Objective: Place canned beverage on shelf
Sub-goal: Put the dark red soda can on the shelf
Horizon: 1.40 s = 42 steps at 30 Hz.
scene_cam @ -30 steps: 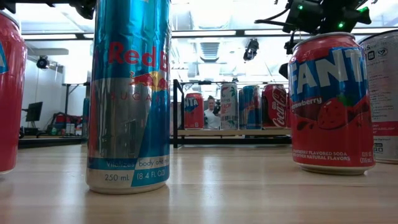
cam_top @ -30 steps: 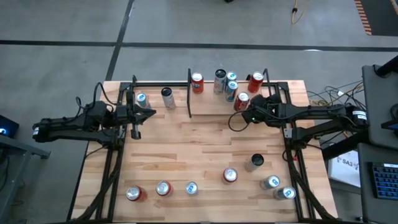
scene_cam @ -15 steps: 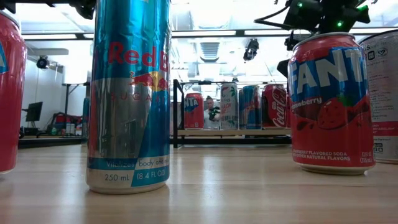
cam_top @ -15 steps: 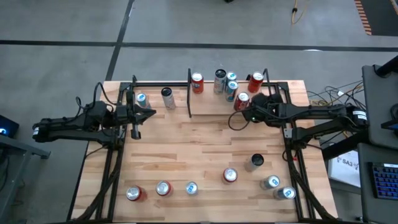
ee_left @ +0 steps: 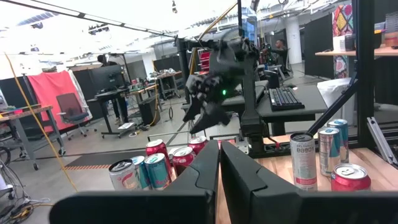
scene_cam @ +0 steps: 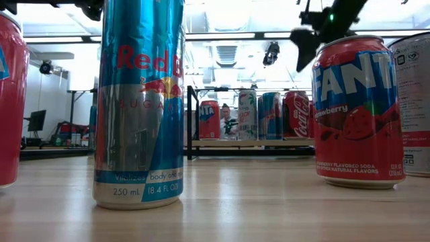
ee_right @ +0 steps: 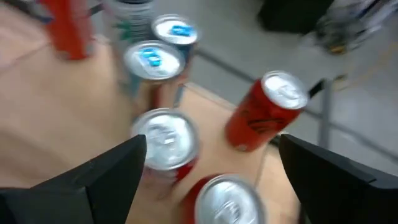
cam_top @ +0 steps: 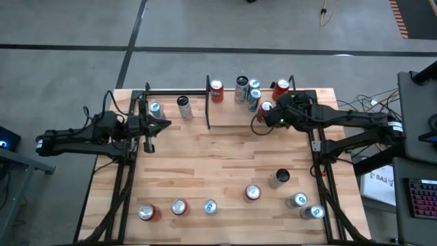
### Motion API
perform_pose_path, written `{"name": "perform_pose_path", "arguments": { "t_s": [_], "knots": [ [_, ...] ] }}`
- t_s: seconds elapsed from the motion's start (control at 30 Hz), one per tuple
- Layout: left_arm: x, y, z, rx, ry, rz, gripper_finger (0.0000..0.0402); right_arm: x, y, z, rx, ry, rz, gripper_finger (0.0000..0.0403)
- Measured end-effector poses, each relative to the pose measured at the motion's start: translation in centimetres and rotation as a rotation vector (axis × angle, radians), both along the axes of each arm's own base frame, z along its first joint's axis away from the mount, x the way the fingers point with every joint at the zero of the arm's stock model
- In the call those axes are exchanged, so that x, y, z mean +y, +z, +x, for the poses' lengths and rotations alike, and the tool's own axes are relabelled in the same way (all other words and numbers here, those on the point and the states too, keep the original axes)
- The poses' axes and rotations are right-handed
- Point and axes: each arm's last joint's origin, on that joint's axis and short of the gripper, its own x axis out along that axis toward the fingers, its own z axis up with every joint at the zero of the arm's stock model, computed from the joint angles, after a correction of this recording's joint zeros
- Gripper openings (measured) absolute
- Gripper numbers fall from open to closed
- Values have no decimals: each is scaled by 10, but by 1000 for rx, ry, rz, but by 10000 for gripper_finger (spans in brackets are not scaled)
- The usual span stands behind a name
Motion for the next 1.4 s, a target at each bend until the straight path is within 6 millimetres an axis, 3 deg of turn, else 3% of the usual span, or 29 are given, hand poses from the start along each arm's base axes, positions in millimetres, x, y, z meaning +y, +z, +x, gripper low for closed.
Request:
{"name": "perform_pose_path", "arguments": {
  "t_s": [0.17,0.33,0.5,0.77,1.4],
  "knots": [
    [0,0,0,0,0,0,0,8,22,-3,-17,176,268,325],
    [0,0,0,0,0,0,0,15,20,-7,10,224,501,264],
    [0,0,0,0,0,0,0,17,11,-13,105,149,560,172],
    [0,0,0,0,0,0,0,13,0,-10,196,117,468,21],
    [0,0,0,0,0,0,0,-11,-18,1,337,89,464,12]
  ]
}}
